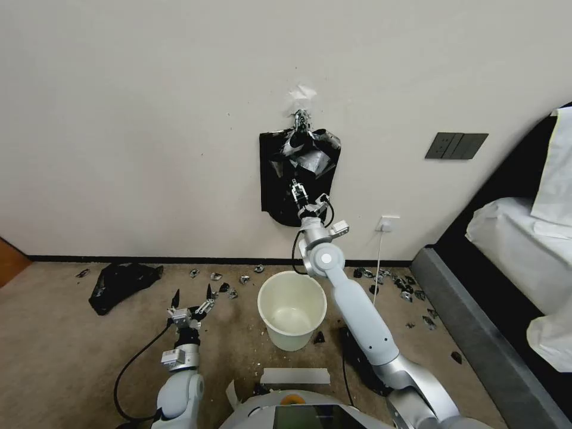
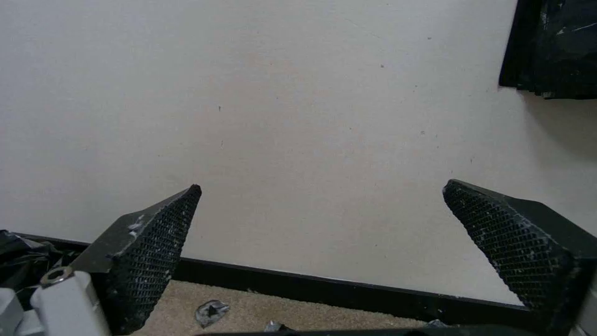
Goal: Place a trash bag onto the trash bin.
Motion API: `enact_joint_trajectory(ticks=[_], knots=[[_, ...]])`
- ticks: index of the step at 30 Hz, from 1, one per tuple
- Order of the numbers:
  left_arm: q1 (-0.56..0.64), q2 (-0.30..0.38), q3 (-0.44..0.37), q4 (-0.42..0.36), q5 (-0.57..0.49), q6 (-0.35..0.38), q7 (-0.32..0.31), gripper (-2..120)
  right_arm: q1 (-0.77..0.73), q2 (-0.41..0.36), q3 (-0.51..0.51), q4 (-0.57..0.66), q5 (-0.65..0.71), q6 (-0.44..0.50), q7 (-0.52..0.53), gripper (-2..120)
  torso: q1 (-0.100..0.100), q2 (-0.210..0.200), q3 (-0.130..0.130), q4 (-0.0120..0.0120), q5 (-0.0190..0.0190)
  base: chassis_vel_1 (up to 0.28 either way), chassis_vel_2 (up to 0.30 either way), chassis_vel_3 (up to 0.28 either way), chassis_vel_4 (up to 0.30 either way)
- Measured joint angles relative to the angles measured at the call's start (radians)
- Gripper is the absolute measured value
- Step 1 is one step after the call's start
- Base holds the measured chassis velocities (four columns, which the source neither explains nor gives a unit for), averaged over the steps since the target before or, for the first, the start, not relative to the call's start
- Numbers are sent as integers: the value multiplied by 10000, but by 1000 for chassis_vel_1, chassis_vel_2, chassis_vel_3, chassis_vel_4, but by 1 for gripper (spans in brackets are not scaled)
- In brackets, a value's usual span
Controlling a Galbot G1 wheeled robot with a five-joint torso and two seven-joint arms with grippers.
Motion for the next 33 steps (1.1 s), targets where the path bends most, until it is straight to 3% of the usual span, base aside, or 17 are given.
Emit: enact_joint_trajectory(ticks=[5,13,33], knots=[[-35,12,24,35,5,0,-1,100,-41,19,-1,12,-93,23,40,8,0,0,0,0,0,0,0,0,0],[-64,20,40,123,33,-10,-1,100,-158,-52,1,233,-470,4,405,0,0,0,0,0,0,0,0,0,0],[-188,-45,61,280,74,-94,-2,100,-585,-289,-115,1275,-2230,-1915,4163,0,0,0,0,0,1,0,0,0,0]])
